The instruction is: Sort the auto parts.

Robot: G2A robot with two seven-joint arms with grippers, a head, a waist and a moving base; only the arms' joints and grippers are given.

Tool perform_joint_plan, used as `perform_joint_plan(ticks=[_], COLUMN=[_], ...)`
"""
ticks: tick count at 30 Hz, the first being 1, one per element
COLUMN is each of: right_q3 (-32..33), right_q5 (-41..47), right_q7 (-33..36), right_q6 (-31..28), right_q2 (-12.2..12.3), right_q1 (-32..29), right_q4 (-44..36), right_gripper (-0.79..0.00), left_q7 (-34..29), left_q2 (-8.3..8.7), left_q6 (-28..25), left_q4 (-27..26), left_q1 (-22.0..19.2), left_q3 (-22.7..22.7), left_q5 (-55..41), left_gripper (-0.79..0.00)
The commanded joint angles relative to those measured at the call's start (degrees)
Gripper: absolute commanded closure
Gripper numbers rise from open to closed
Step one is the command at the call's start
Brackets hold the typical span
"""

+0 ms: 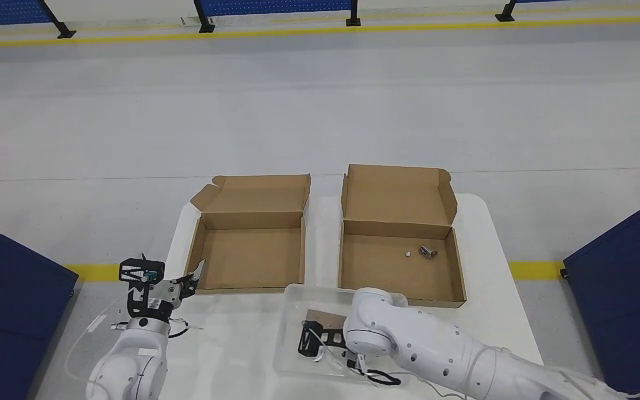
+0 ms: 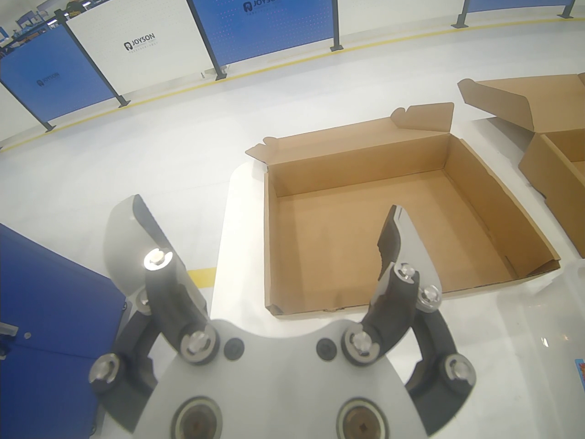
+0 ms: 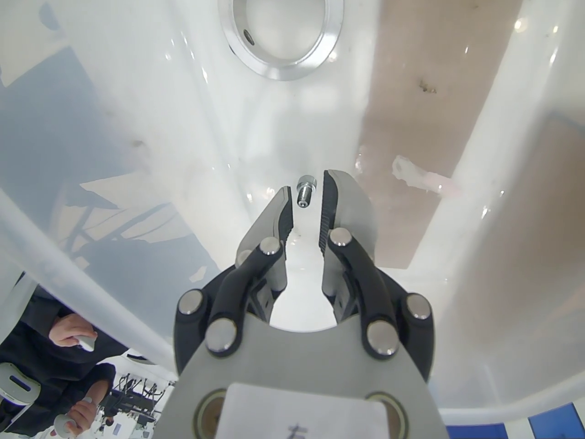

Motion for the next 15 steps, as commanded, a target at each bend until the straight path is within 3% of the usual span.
perform_joint_plan(ticks=[1, 7, 11, 15], right_q3=[-0.01, 0.13, 0.20, 0.57], right_q5=[0.03, 0.22, 0.20, 0.01], right_q7=[0.20, -0.02, -0.08, -0.18], right_q6=[0.03, -0.34, -0.17, 0.47], right_q2=[-0.15, -0.59, -0.91, -1.09], right_q1=[-0.03, -0.02, -0.01, -0.07], right_q4=[0.06, 1.03, 1.86, 1.86], right_gripper=[-0.111, -0.095, 0.000, 0.000], left_q7=[0.00, 0.00, 0.00, 0.00], left_q2=[0.00, 0.00, 0.00, 0.00], left_q6=[0.00, 0.00, 0.00, 0.00], left_q4=[0.00, 0.00, 0.00, 0.00], left_q1=[0.00, 0.00, 0.00, 0.00], left_q3=[0.00, 0.00, 0.00, 0.00], left_q5=[0.00, 0.00, 0.00, 0.00], left_gripper=[-0.785, -0.785, -0.785, -0.785])
